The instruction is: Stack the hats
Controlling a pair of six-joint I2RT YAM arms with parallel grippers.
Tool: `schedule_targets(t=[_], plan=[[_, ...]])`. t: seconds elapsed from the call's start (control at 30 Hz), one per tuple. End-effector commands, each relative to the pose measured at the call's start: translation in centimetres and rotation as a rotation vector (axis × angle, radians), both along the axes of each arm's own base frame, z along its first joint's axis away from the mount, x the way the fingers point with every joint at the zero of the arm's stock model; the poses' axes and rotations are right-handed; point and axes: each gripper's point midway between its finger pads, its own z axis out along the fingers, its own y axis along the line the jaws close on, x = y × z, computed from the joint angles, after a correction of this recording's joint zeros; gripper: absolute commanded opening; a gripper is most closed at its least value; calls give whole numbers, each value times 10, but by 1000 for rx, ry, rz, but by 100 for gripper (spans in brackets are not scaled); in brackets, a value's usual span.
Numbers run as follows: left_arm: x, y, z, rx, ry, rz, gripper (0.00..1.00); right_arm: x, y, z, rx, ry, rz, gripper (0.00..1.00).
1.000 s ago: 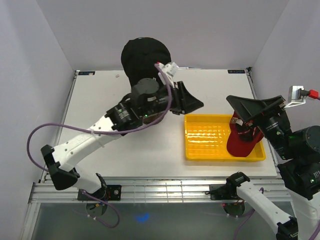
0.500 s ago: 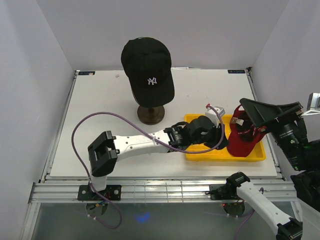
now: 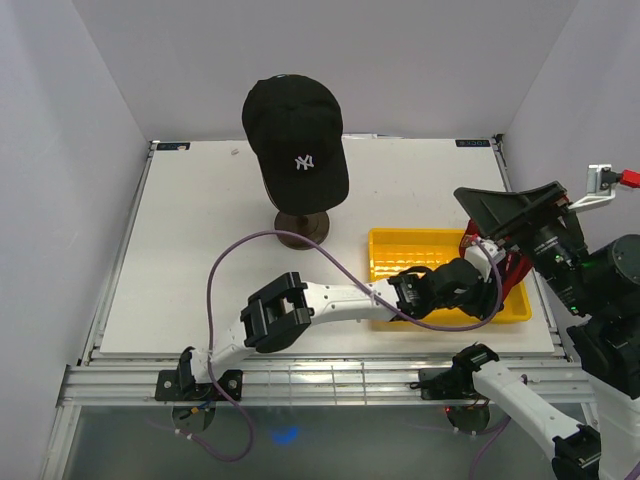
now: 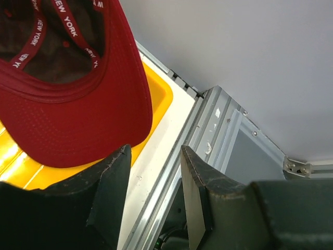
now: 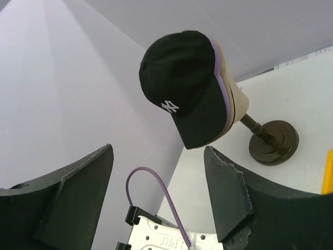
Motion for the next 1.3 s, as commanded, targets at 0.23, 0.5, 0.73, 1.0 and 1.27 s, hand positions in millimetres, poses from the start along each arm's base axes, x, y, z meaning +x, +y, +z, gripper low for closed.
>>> schedule_targets(t=[0.23, 0.5, 0.73, 1.0, 1.27], plan=[[-2, -32, 21, -76, -147, 63, 54, 8, 9, -21, -58, 24, 30, 76], [15, -36, -4, 0, -227, 194, 54, 10, 15, -26, -66, 46, 53, 76], [25, -39, -14, 9, -261, 236, 53, 10, 17, -27, -72, 52, 64, 76], [35, -42, -10, -20, -255, 254, 46, 8, 16, -27, -73, 54, 64, 76], [38, -42, -2, -46, -226, 238, 13, 8, 15, -28, -74, 57, 61, 75]])
